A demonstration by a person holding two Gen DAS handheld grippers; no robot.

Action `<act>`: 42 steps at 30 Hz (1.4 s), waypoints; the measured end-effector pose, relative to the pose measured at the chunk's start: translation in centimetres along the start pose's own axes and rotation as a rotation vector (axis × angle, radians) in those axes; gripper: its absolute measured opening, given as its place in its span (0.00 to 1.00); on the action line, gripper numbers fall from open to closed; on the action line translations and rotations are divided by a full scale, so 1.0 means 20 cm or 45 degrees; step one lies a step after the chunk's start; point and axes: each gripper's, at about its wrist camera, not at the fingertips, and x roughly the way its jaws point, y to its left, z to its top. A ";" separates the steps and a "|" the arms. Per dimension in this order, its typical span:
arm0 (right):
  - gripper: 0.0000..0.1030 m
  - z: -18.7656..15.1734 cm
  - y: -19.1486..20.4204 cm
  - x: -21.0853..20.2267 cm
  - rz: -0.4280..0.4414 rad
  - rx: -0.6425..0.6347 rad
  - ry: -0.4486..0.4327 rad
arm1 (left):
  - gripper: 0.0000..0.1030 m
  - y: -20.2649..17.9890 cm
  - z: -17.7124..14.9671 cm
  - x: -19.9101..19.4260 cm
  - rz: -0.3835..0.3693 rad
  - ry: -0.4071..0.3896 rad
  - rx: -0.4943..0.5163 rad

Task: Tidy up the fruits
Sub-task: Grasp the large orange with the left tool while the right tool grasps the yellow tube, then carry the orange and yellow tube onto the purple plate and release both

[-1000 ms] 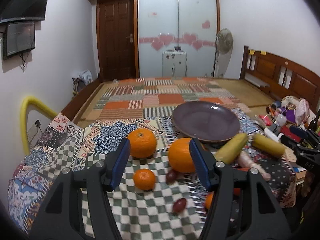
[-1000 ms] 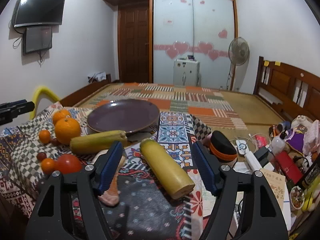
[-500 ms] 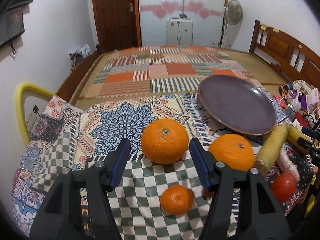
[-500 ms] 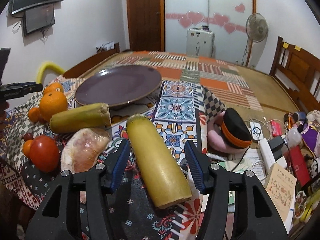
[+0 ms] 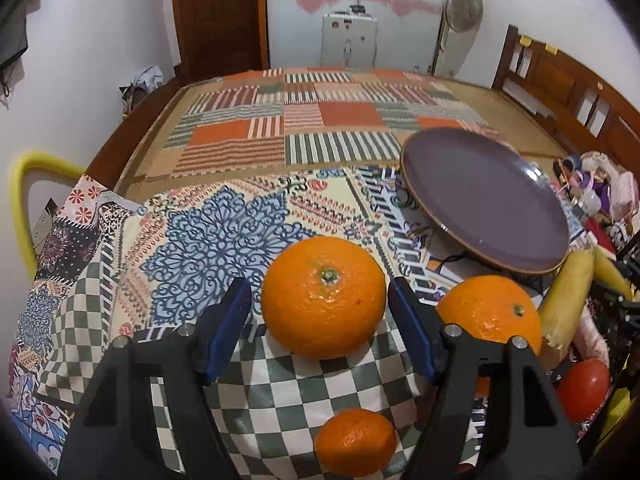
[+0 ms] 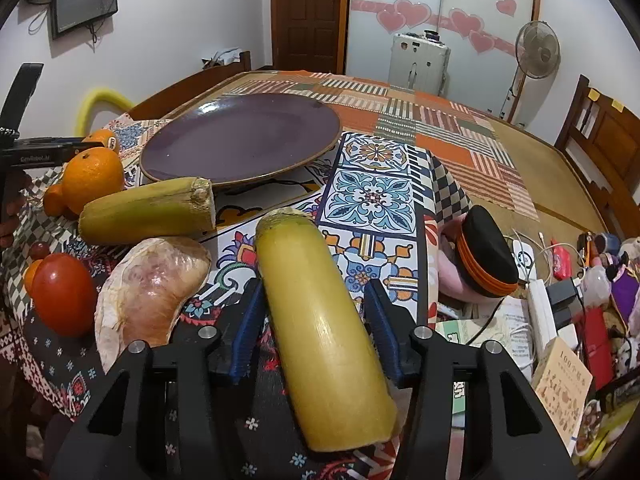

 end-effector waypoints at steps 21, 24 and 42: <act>0.33 0.09 -0.05 -0.12 -0.011 0.097 -0.161 | 0.63 -0.05 0.03 -0.17 -0.023 -0.121 0.019; 0.33 0.12 -0.04 -0.16 -0.012 0.099 -0.202 | 0.63 -0.09 0.06 -0.27 -0.028 -0.182 0.030; 0.33 0.46 0.05 -0.17 0.002 0.053 -0.411 | 0.63 -0.30 0.30 -0.39 -0.114 -0.301 0.067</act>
